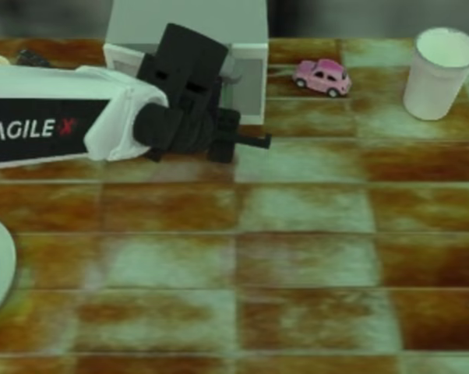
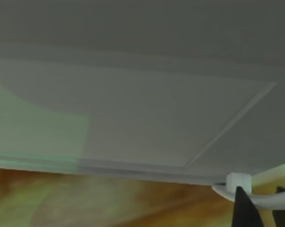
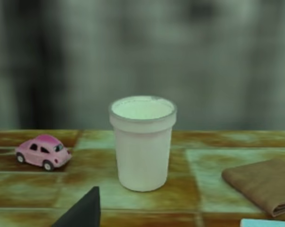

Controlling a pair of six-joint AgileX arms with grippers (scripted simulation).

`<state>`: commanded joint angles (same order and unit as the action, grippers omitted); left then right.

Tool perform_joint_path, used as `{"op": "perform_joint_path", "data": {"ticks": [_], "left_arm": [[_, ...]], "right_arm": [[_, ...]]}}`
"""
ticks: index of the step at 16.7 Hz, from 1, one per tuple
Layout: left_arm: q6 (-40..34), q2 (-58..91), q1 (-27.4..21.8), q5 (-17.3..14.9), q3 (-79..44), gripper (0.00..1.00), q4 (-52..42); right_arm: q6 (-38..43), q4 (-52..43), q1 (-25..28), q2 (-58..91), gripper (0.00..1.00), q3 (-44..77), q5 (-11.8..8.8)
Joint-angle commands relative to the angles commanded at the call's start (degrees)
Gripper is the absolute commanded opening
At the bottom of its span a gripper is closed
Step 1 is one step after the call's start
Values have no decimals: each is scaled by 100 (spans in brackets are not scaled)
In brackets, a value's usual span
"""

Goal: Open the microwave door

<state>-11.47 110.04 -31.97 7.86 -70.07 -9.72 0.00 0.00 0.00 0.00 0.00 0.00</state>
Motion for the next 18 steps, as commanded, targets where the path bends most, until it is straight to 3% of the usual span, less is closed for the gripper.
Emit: {"op": "perform_joint_path", "data": {"ticks": [11,18], "left_arm": [[0,0,0,0,0,0,0],[222,-132,67,-187,188,0,82]], "right_arm": [[0,0,0,0,100,0,0],[0,0,0,0,100,0,0]]}}
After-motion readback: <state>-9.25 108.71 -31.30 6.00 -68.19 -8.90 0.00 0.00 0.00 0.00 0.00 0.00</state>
